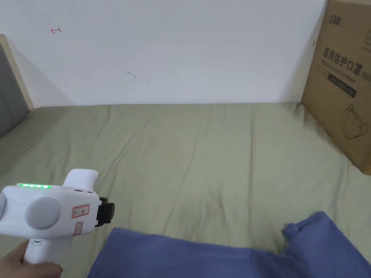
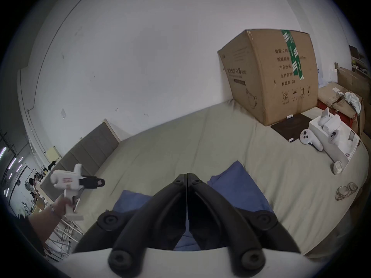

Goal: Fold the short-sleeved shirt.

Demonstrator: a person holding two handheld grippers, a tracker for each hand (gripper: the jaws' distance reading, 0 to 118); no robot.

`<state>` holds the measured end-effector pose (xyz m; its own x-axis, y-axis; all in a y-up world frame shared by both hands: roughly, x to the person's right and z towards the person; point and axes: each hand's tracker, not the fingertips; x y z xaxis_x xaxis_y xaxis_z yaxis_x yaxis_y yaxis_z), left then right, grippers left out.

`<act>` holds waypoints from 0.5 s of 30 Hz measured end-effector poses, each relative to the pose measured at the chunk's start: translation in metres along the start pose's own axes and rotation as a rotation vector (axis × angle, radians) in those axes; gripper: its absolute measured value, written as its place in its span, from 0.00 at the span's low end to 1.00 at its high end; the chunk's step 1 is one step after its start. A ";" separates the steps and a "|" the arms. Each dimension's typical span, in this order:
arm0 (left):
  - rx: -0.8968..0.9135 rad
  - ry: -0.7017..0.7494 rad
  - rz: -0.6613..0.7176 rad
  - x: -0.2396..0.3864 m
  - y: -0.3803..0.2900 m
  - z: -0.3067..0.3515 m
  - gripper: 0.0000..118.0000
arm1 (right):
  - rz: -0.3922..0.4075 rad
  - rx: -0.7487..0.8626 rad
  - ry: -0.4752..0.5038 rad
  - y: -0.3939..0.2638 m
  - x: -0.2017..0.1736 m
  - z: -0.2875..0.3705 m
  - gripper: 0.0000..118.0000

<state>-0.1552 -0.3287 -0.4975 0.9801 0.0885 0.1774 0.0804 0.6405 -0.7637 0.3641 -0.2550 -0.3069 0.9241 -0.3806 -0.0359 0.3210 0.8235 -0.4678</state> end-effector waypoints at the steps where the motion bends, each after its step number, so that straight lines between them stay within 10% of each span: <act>1: -0.038 -0.014 0.018 -0.010 0.001 -0.021 0.05 | 0.002 -0.023 -0.008 -0.002 0.002 -0.006 0.00; 3: -0.091 -0.013 0.028 -0.021 -0.003 -0.051 0.19 | 0.006 -0.070 -0.018 -0.006 0.007 -0.016 0.00; 5: -0.162 0.010 0.003 -0.024 -0.010 -0.086 0.84 | 0.006 -0.106 -0.029 -0.013 0.012 -0.027 0.00; 6: -0.145 0.015 -0.006 -0.023 -0.015 -0.094 1.00 | 0.003 -0.123 -0.034 -0.015 0.013 -0.032 0.00; 15: -0.174 0.101 -0.049 -0.013 -0.036 -0.129 0.83 | -0.001 -0.218 -0.057 -0.020 0.025 -0.065 0.00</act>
<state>-0.1475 -0.4512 -0.5528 0.9867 -0.0217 0.1608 0.1500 0.5003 -0.8528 0.3677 -0.3087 -0.3555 0.9362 -0.3514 0.0120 0.2750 0.7105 -0.6477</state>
